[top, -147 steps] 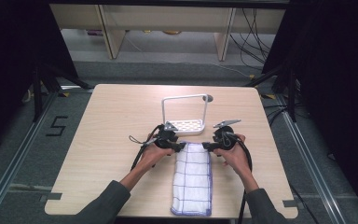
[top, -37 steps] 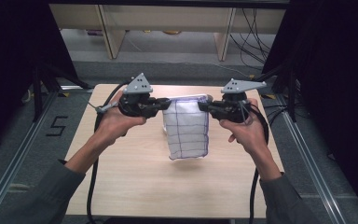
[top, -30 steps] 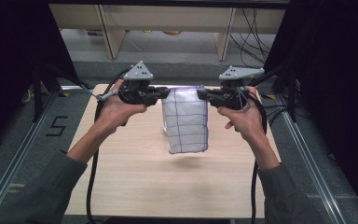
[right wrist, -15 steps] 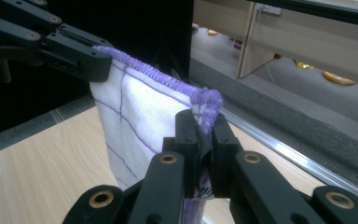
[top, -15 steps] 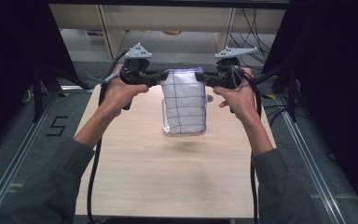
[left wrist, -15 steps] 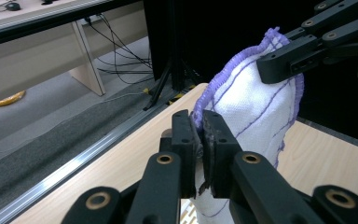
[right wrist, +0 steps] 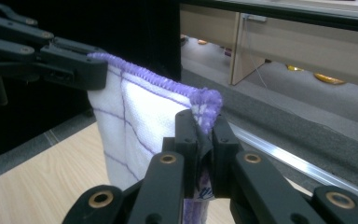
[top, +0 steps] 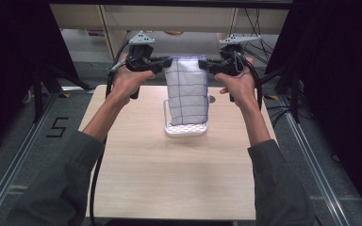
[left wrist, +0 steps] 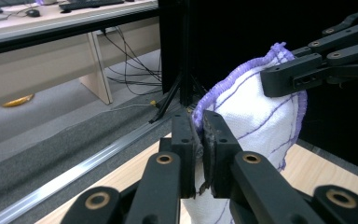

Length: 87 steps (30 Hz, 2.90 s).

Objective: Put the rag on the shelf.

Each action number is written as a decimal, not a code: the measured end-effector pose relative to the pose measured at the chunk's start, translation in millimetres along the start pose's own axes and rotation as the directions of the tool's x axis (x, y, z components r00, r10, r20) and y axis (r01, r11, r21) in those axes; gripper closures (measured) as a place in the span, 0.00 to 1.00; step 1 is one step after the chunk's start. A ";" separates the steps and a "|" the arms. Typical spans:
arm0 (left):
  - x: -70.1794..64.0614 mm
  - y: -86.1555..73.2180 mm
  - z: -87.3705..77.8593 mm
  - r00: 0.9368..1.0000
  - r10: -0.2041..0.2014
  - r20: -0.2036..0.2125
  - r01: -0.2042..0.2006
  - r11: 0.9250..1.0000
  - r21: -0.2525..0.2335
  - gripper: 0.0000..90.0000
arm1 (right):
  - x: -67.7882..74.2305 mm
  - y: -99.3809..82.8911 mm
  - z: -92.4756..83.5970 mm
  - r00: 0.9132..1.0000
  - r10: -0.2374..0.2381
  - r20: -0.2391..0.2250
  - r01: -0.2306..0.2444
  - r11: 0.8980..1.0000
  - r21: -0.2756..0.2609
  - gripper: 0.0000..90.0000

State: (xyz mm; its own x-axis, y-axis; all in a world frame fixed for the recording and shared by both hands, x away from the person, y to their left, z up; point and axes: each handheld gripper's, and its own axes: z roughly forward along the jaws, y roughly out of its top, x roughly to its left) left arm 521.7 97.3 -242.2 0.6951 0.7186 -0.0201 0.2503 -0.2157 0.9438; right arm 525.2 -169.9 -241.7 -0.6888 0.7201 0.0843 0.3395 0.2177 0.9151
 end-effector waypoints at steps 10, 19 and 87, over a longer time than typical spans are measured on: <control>26.3 -13.6 32.6 0.997 -0.078 -0.014 0.078 0.997 -0.028 0.92 | -19.9 1.5 32.3 0.999 0.011 0.047 -0.012 1.000 0.024 0.94; 45.9 -40.9 63.4 0.990 -0.141 -0.011 0.140 0.989 -0.052 0.91 | -45.2 -15.1 69.4 0.995 0.043 0.085 -0.049 0.997 0.064 0.93; 47.4 -131.8 -2.2 0.982 -0.185 0.024 0.181 0.976 0.122 0.52 | -44.8 -56.6 34.3 0.996 0.044 0.083 -0.059 0.980 0.188 0.66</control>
State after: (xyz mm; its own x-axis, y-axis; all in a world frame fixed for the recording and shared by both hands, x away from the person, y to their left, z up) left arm 520.2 161.3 -366.8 0.6525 0.7303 -0.2023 0.4525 -0.1613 0.8770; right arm 558.8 -191.9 -310.8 -0.6177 0.7811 0.0910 0.4936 0.2950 0.8181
